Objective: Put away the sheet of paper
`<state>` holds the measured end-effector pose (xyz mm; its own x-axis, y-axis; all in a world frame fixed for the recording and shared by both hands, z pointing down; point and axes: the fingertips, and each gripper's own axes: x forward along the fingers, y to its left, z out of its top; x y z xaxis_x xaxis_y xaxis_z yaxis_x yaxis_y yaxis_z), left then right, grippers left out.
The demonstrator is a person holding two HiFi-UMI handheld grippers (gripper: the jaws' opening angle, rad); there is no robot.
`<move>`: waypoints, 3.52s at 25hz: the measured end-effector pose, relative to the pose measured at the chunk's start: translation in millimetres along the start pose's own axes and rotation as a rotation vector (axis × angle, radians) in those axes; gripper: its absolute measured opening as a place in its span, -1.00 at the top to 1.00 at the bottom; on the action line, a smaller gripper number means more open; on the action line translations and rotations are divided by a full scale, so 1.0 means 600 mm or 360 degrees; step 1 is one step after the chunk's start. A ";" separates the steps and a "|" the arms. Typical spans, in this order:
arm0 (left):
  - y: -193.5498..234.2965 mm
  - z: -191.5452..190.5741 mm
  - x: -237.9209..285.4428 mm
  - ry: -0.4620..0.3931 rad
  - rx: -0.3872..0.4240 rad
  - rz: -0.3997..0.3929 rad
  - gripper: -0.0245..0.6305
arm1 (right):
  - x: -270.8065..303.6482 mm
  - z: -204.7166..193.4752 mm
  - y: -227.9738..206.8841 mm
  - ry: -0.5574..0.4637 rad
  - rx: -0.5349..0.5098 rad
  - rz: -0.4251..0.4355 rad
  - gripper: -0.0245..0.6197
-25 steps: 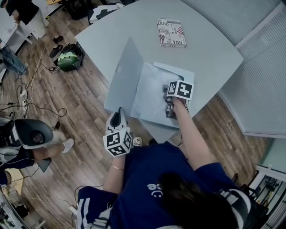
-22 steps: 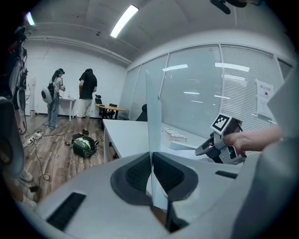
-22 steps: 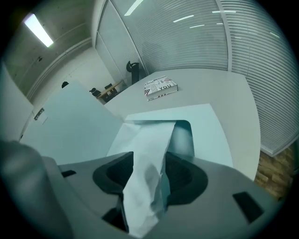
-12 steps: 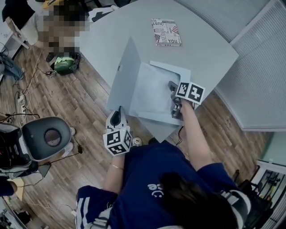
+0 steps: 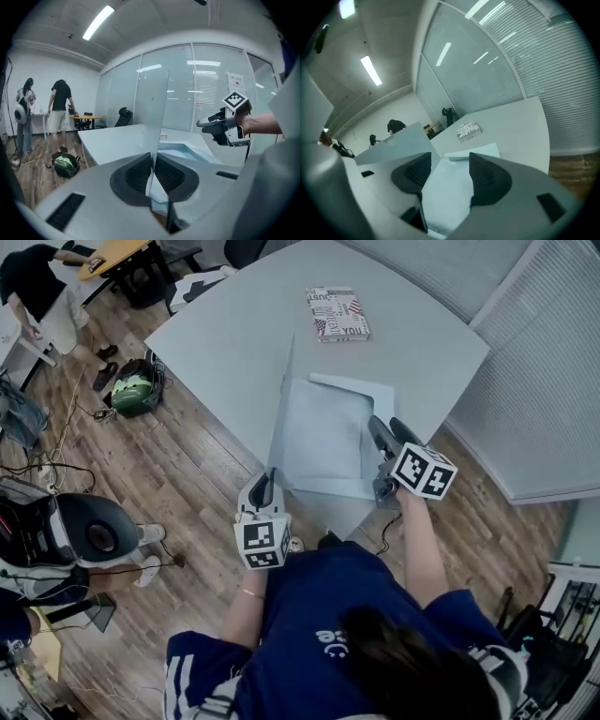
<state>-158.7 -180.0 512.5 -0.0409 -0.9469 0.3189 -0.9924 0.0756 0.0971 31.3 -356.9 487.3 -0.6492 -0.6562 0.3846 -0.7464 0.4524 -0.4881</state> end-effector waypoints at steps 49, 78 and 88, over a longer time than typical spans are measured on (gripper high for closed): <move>-0.237 -0.109 0.054 0.0531 0.0141 -0.1059 0.42 | -0.219 -0.085 0.000 -0.0379 0.0152 0.0099 0.28; -0.161 0.000 -0.071 0.0074 0.0067 -0.0815 0.44 | -0.240 -0.157 0.108 -0.0315 -0.0343 -0.0087 0.74; -0.137 0.007 -0.101 -0.0010 0.0061 -0.0765 0.91 | -0.245 -0.190 0.120 -0.0265 -0.0393 -0.0184 0.90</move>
<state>-75.4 -130.1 480.9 0.4228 -0.8736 0.2409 -0.9027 -0.3825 0.1972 56.3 -158.9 485.0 -0.5405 -0.7923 0.2829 -0.8399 0.4887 -0.2361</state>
